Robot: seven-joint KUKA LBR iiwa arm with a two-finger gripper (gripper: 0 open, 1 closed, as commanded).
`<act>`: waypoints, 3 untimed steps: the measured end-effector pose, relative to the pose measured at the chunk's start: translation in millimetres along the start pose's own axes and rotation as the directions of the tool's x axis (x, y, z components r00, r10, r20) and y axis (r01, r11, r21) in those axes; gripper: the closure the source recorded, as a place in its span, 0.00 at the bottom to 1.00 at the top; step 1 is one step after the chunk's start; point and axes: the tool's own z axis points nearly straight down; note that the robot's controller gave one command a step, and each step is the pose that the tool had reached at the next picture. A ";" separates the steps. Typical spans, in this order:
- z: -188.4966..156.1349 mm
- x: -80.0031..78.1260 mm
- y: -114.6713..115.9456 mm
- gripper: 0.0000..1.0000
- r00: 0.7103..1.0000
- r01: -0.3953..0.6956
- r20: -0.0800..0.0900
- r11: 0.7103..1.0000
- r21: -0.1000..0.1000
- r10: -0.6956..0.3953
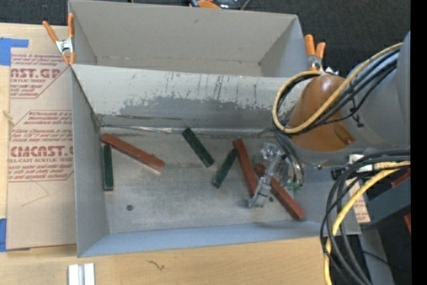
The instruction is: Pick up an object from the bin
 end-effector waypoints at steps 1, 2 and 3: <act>0.2 -0.8 -0.8 1.00 1.000 0.000 0.001 1.000 0.001 0.000; -142.6 -17.8 16.0 1.00 1.000 0.013 0.011 1.000 -0.002 -0.013; -137.9 -16.0 15.2 0.00 1.000 0.012 0.003 1.000 0.001 -0.012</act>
Offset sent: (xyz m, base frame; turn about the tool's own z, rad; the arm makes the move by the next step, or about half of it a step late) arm 0.0000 0.0000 0.0000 0.0000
